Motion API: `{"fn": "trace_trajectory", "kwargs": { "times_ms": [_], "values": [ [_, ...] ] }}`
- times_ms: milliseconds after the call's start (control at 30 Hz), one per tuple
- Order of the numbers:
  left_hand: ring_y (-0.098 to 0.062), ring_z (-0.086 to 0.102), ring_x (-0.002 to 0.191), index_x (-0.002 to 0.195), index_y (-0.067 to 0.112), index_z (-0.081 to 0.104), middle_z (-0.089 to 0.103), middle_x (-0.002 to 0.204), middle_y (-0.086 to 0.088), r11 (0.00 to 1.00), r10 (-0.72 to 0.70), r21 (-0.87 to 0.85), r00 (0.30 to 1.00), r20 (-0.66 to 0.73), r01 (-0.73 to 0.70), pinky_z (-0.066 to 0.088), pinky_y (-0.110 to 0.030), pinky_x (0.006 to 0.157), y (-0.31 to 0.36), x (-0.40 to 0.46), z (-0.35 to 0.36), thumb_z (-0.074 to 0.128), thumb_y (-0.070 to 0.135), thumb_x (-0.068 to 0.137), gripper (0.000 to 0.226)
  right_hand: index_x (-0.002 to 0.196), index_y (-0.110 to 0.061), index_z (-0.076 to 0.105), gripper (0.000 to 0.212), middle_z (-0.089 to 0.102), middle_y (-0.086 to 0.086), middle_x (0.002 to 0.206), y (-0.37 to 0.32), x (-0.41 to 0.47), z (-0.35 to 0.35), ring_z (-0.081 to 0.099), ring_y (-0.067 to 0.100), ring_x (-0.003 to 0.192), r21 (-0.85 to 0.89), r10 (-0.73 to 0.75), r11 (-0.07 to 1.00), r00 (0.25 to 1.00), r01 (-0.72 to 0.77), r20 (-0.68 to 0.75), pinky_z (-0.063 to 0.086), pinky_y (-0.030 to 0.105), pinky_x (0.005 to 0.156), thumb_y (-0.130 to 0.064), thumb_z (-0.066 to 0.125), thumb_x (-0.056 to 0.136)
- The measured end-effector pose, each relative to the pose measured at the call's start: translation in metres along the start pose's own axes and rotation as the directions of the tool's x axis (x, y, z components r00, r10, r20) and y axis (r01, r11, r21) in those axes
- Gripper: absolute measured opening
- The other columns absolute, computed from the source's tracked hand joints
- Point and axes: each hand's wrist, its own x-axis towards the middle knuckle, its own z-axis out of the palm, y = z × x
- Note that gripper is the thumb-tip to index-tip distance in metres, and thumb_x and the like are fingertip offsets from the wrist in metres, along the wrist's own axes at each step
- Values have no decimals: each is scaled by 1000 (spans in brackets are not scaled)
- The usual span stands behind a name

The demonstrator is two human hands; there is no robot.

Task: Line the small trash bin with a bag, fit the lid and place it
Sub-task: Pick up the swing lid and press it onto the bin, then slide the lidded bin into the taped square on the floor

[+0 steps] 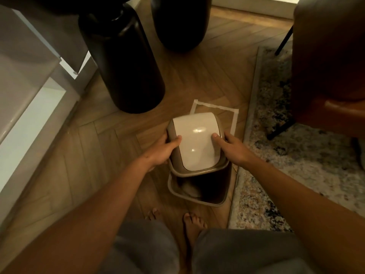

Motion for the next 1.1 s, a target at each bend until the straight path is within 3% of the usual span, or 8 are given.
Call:
{"fn": "trace_trajectory", "kwargs": {
  "times_ms": [167,300,433,533,600,667,767,1100],
  "values": [
    [-15,50,130,157,36,26,48,147,12,996,35,81,999,20,-37,56,-35,94,-24,6,1,68,55,89,83,155,-33,40,90,56,-7,146,3,0,1,53,21,132,-29,13,1000,998,-11,58,44,38,108,-83,52,81],
    [-8,47,119,158,33,25,45,132,16,995,48,86,999,20,-49,53,-16,69,-27,5,0,70,55,87,87,158,-34,33,88,51,-3,152,4,-3,-2,50,23,135,-107,29,994,993,-17,113,40,46,114,-79,51,85],
    [2,52,102,155,25,35,50,137,11,993,60,98,998,2,-60,51,-13,66,-28,2,0,73,58,79,90,157,-29,36,75,54,-12,137,7,-10,-6,50,12,124,-176,13,984,991,10,131,44,23,100,-64,56,94],
    [-6,47,119,153,19,39,49,153,1,991,62,123,998,-17,-60,48,-16,75,-29,-1,1,71,64,72,98,153,-26,42,62,54,-28,115,8,-15,-5,49,6,116,-218,8,976,993,17,115,39,-4,72,-51,58,99],
    [-10,47,129,153,19,40,48,155,-1,988,47,148,999,-7,-45,53,-24,88,-29,-4,1,68,74,64,108,153,-25,42,62,57,-20,124,8,-18,-6,51,8,117,-234,26,972,993,2,118,42,4,81,-50,58,99],
    [-19,51,134,152,18,44,51,152,-4,985,16,173,1000,13,-18,52,-42,105,-28,-10,2,65,81,59,114,154,-24,41,65,57,-5,141,9,-23,-6,54,18,124,-258,50,966,991,-16,127,46,28,101,-54,56,98],
    [-23,52,134,152,19,45,52,151,-4,984,2,178,1000,25,-7,48,-48,110,-27,-13,6,63,76,69,102,154,-24,40,65,54,3,149,10,-31,-8,52,25,133,-291,61,957,988,-17,142,42,43,112,-54,54,99],
    [-27,50,137,157,20,34,47,156,-6,983,-48,176,998,34,41,44,-52,112,-21,-22,24,62,52,95,76,153,-15,44,60,52,9,150,24,-65,-8,52,25,131,-373,86,927,988,-32,131,37,24,93,-46,55,102]
  ]
}}
